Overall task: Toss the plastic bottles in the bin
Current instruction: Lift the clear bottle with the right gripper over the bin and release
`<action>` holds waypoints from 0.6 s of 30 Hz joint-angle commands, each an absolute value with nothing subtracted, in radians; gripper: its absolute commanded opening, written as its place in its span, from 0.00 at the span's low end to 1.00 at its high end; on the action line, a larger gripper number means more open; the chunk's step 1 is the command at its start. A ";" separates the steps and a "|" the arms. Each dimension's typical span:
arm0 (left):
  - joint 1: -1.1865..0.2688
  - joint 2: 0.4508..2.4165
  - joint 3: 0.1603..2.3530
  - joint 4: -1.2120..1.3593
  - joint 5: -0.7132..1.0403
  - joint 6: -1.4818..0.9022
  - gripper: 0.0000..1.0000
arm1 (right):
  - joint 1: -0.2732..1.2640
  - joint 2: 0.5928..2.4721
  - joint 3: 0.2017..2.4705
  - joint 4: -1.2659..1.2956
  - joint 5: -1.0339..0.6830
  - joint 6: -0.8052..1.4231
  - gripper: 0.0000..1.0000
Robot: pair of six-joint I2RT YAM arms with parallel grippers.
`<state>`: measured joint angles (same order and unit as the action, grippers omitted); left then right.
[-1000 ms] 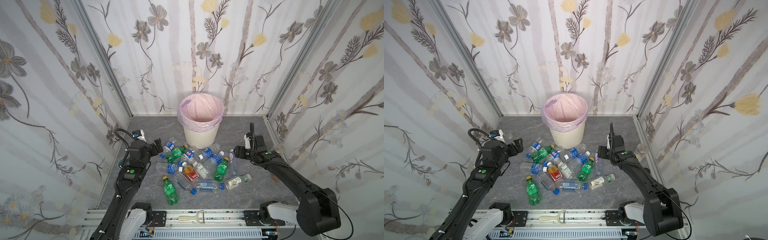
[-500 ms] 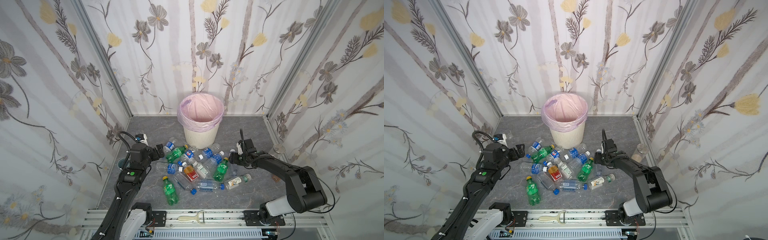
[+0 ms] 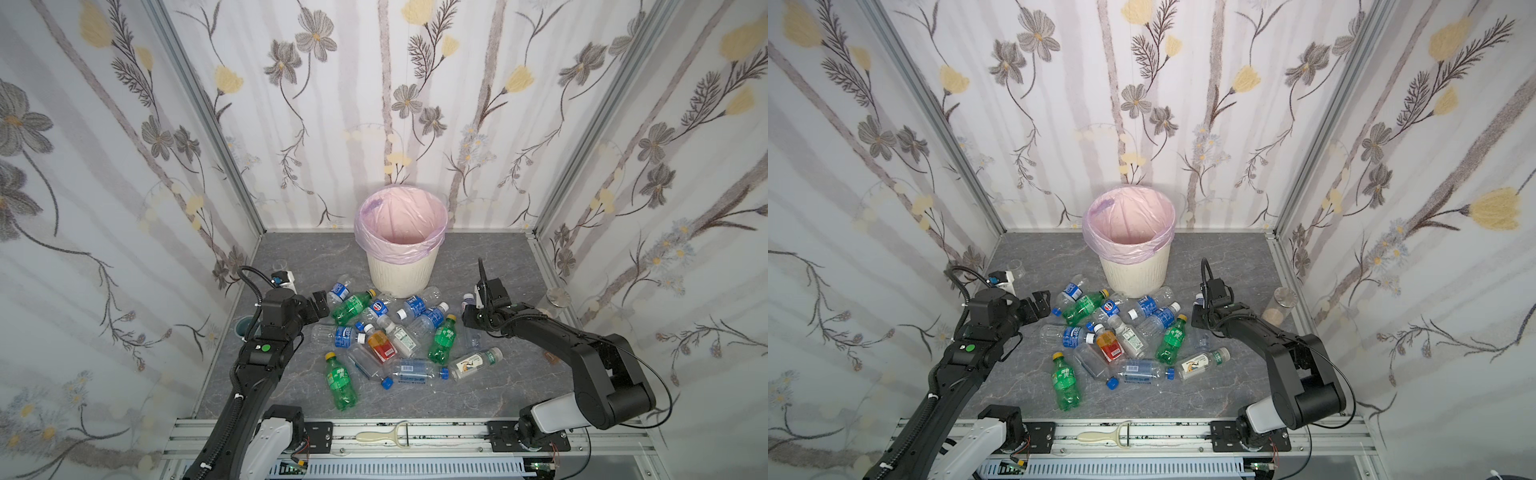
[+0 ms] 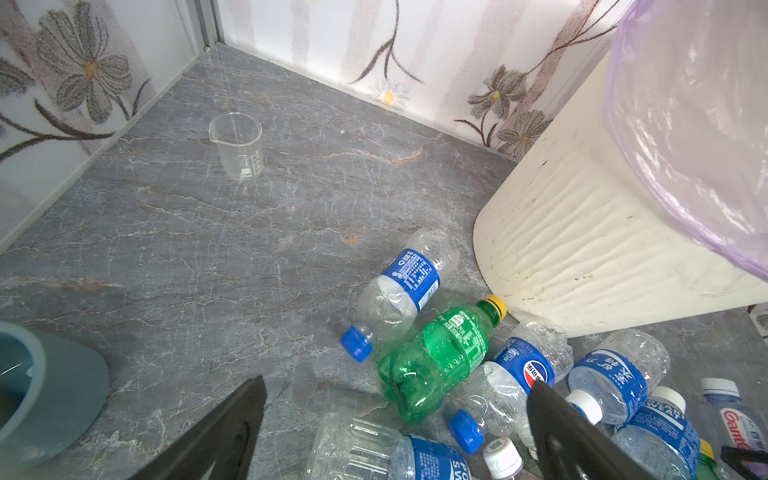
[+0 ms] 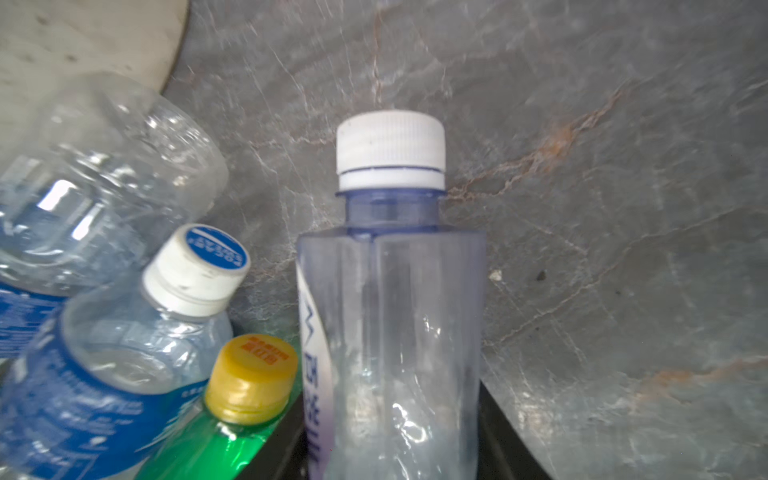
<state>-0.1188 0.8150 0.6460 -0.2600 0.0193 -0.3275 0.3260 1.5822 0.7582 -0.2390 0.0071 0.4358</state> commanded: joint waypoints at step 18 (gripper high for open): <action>-0.112 0.762 0.663 -0.276 0.033 -0.330 1.00 | 0.370 0.888 0.864 0.163 -0.129 0.197 0.38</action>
